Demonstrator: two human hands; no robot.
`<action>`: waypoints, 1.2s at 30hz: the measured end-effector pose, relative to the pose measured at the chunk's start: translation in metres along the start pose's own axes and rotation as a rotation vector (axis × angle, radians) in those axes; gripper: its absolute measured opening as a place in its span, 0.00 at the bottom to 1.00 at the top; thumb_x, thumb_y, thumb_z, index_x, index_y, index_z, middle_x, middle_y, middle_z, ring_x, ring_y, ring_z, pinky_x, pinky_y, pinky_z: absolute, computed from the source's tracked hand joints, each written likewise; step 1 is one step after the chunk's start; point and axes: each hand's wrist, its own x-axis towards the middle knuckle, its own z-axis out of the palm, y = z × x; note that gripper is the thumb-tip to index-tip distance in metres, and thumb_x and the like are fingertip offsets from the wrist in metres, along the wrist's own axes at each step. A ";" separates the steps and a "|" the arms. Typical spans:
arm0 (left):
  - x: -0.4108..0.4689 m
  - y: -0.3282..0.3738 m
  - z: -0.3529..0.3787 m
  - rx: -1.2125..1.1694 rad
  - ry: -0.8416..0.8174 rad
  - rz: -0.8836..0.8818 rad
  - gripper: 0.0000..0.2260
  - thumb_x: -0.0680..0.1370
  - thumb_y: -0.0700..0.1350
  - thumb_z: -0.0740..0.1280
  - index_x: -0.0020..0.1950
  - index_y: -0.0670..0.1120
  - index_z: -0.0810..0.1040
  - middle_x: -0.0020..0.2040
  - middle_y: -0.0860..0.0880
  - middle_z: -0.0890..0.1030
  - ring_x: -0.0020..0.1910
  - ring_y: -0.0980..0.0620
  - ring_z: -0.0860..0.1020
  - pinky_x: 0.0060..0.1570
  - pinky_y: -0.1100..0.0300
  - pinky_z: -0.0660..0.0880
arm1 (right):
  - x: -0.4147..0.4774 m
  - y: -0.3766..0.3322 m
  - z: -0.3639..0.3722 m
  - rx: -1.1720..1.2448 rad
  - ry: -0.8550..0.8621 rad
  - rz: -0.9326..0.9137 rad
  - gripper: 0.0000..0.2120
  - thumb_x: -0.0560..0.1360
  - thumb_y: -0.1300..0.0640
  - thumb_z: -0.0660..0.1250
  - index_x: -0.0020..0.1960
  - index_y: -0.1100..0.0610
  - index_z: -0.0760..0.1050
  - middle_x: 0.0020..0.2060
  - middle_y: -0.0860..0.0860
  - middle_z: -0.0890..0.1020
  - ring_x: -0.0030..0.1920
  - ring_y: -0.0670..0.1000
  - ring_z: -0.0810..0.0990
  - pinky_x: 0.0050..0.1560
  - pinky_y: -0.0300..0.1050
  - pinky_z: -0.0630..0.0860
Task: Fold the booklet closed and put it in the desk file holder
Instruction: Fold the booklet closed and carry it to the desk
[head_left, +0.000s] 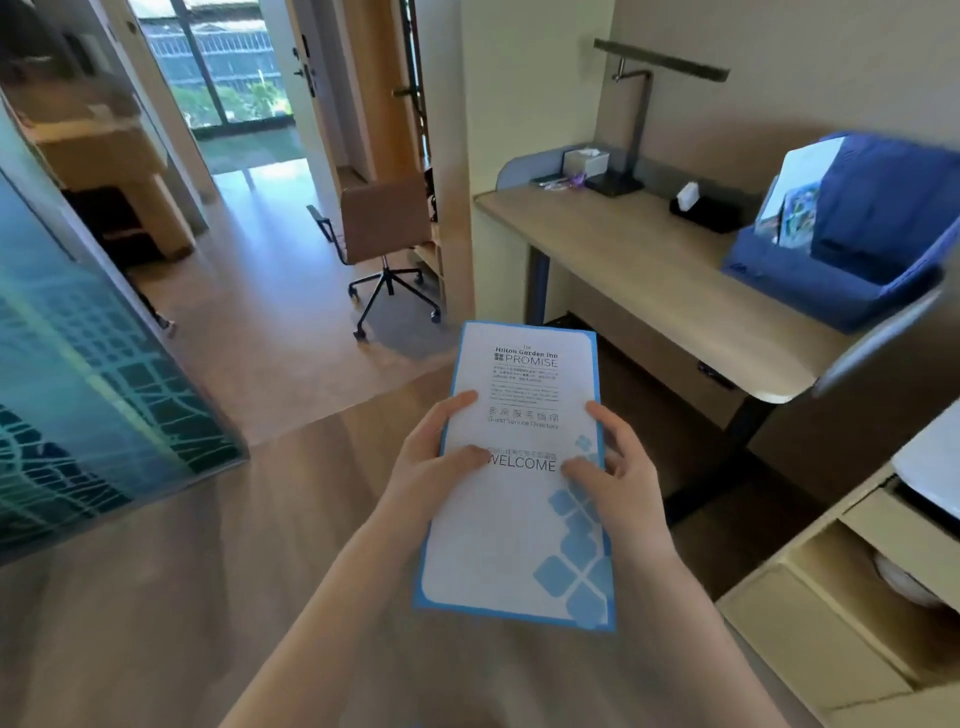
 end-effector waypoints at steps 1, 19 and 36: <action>0.021 0.004 0.007 0.003 -0.013 0.002 0.25 0.65 0.35 0.72 0.59 0.56 0.80 0.62 0.45 0.81 0.53 0.46 0.82 0.50 0.50 0.81 | 0.016 -0.005 -0.002 0.013 0.013 0.001 0.28 0.75 0.69 0.68 0.61 0.39 0.72 0.41 0.41 0.86 0.43 0.57 0.87 0.42 0.55 0.85; 0.414 0.018 0.149 0.191 -0.625 -0.036 0.26 0.69 0.32 0.71 0.57 0.61 0.81 0.60 0.53 0.82 0.55 0.56 0.81 0.49 0.65 0.76 | 0.297 -0.053 -0.056 0.144 0.669 -0.135 0.27 0.72 0.72 0.68 0.61 0.43 0.76 0.42 0.50 0.87 0.41 0.55 0.87 0.39 0.48 0.84; 0.601 -0.015 0.353 0.247 -0.889 -0.111 0.26 0.68 0.36 0.72 0.60 0.61 0.79 0.59 0.51 0.83 0.58 0.48 0.81 0.59 0.50 0.77 | 0.467 -0.086 -0.206 0.174 0.916 -0.160 0.27 0.73 0.72 0.68 0.63 0.46 0.74 0.45 0.47 0.88 0.48 0.61 0.86 0.47 0.55 0.84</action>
